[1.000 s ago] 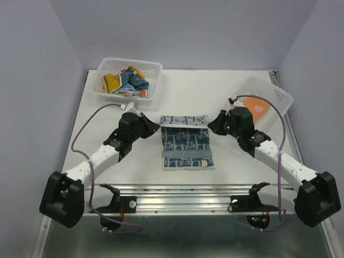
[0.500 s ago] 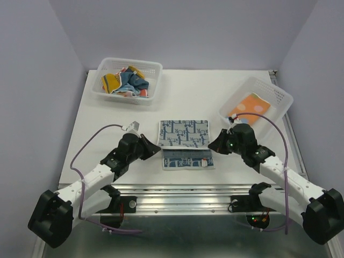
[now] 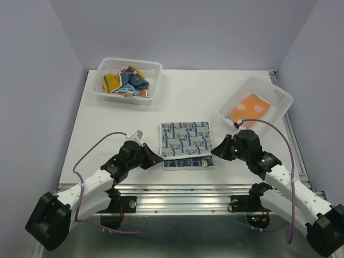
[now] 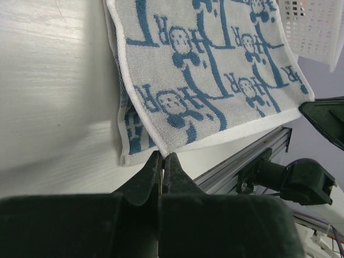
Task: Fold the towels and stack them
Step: Fold the towel
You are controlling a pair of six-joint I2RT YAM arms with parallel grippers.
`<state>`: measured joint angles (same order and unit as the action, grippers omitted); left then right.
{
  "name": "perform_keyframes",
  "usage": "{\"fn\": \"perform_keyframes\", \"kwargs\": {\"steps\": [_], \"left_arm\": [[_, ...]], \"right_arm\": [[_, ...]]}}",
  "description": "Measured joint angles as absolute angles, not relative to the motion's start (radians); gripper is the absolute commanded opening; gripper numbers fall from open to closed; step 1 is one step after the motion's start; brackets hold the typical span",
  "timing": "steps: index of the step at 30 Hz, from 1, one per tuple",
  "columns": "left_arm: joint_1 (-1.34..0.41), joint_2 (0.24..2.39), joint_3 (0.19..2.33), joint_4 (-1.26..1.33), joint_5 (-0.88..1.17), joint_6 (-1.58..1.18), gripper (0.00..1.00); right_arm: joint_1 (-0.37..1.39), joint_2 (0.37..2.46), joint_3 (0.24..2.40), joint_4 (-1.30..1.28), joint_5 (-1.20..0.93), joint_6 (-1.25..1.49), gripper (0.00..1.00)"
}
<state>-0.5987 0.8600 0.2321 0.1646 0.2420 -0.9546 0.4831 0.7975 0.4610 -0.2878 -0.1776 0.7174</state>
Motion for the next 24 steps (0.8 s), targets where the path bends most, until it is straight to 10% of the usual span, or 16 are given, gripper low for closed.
{"fn": "perform_keyframes", "kwargs": {"steps": [9,17,20,24], "left_arm": [[-0.619,0.881,0.212,0.173,0.297,-0.953,0.0],[-0.621,0.942,0.189,0.15,0.334,-0.945,0.96],[-0.621,0.886,0.213,0.126,0.344,-0.939,0.99],[-0.622,0.849,0.295,0.031,0.277,-0.896,0.99]], "right_arm": [[0.485,0.72,0.368,-0.336,-0.189,0.778,0.1],[0.486,0.746,0.277,-0.347,-0.226,0.826,0.75],[0.486,0.746,0.281,-0.353,-0.225,0.81,0.99],[0.486,0.762,0.331,-0.374,-0.215,0.757,1.0]]}}
